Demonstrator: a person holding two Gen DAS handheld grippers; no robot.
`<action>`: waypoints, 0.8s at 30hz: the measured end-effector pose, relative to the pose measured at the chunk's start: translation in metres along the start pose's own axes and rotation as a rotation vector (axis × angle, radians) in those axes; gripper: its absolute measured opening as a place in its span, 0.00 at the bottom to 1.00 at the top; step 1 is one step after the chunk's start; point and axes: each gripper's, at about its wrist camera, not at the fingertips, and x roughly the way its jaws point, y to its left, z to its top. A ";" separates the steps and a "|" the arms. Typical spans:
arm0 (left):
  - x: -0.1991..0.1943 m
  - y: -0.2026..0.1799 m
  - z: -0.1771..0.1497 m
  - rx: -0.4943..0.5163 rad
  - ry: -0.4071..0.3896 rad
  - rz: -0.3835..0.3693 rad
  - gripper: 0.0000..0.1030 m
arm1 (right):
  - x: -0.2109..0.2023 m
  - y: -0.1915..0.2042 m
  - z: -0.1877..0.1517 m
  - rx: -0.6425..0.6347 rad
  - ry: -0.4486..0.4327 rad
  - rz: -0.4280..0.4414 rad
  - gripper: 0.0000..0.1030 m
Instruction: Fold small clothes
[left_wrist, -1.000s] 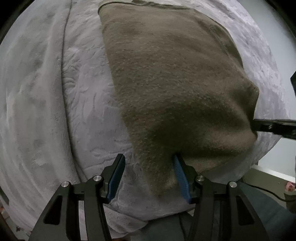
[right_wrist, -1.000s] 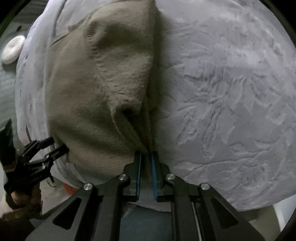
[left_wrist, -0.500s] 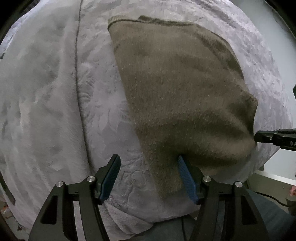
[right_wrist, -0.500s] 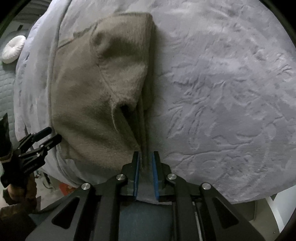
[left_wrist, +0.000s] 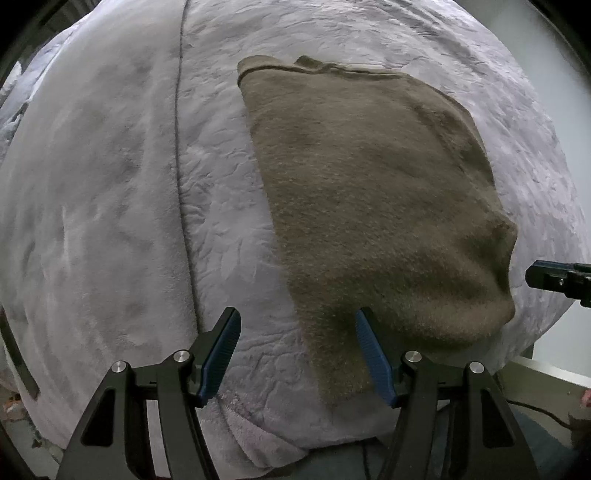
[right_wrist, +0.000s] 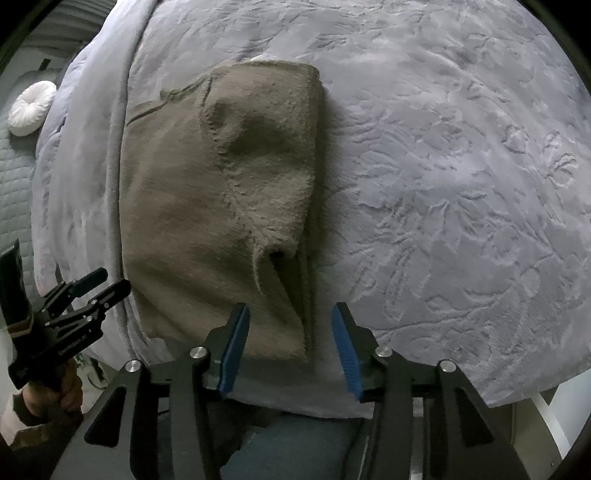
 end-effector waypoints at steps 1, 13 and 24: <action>-0.001 0.001 0.001 -0.001 -0.002 0.004 0.64 | -0.004 -0.001 0.000 0.001 -0.003 0.001 0.52; -0.015 0.003 0.003 -0.040 -0.024 0.033 0.64 | -0.019 0.008 0.016 0.045 -0.077 0.051 0.64; -0.027 0.003 0.011 -0.077 -0.067 0.109 1.00 | -0.029 0.026 0.025 0.031 -0.137 -0.010 0.84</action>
